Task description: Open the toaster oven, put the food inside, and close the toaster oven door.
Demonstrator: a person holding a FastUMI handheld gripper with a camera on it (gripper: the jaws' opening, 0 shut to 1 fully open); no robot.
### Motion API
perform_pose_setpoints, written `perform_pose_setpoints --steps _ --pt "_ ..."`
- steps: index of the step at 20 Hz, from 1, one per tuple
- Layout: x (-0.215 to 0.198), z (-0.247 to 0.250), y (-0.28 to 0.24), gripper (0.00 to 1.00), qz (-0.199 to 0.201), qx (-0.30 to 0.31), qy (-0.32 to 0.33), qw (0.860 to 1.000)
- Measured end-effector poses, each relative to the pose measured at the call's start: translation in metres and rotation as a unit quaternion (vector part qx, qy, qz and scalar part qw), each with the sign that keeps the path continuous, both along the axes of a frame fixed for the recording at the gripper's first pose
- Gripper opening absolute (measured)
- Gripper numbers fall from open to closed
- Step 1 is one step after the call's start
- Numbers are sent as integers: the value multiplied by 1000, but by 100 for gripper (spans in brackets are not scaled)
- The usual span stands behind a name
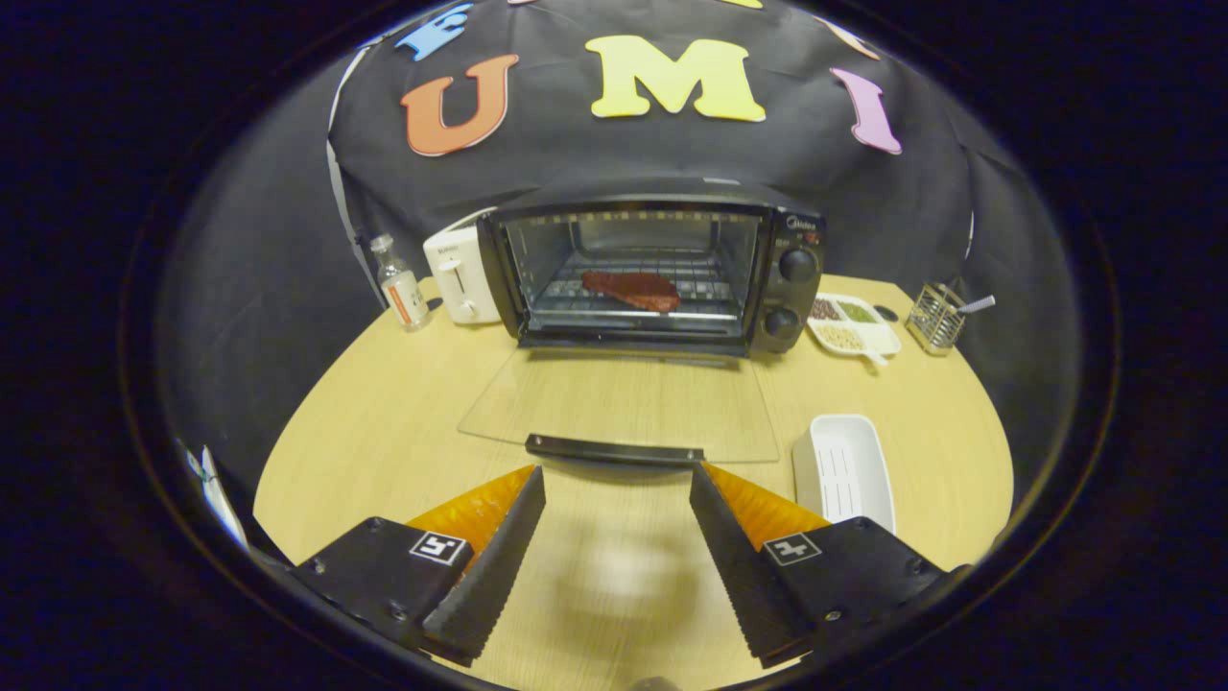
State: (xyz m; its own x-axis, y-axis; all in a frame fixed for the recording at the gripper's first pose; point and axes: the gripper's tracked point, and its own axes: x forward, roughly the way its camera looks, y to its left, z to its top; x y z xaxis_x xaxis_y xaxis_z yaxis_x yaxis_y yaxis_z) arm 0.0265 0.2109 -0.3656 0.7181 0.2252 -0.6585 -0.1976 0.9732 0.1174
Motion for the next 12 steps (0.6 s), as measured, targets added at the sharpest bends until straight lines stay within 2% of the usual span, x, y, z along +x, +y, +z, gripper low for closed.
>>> perform_pose_setpoints --steps 5,12 --pt "10 -46 4 97 -7 -6 28 1000" --pt "37 -69 10 97 -7 -21 34 999"
